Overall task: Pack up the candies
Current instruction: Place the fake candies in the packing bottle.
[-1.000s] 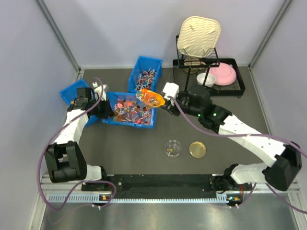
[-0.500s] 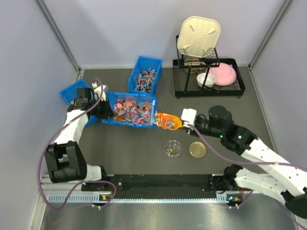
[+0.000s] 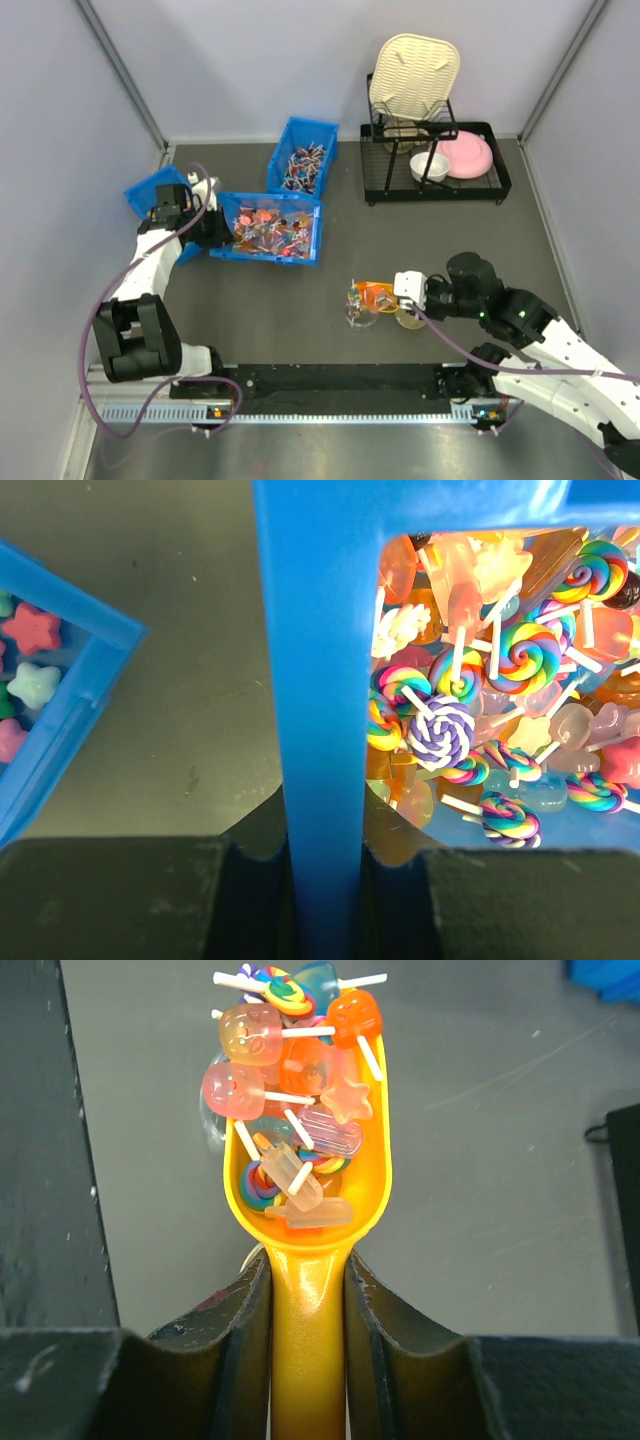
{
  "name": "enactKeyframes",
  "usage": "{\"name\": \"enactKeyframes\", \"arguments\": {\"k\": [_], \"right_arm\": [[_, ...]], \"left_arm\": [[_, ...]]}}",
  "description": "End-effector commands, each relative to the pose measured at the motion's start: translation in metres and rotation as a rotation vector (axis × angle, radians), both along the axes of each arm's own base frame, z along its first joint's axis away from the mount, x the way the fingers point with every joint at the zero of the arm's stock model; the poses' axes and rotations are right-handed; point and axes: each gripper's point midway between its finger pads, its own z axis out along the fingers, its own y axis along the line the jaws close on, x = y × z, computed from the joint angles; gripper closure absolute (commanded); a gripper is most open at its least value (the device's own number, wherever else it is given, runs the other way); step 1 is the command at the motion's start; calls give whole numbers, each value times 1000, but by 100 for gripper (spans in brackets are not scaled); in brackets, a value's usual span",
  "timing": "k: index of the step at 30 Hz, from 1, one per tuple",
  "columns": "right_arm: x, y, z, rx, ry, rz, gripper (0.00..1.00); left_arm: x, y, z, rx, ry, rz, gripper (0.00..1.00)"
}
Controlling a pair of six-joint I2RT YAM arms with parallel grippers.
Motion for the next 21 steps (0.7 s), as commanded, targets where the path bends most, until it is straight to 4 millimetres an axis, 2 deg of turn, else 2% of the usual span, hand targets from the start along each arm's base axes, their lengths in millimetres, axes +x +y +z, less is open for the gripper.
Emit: {"name": "enactKeyframes", "arguments": {"k": [1,10,21], "right_arm": [[1,-9,0,-28,-42,4,100],[0,-20,-16,-135,-5,0,100],[6,-27,-25,-218,17,-16,100]], "left_arm": [[20,-11,43,-93,-158,-32,100],[19,-10,44,-101,-160,-30,100],[19,-10,44,-106,-160,-30,100]]}}
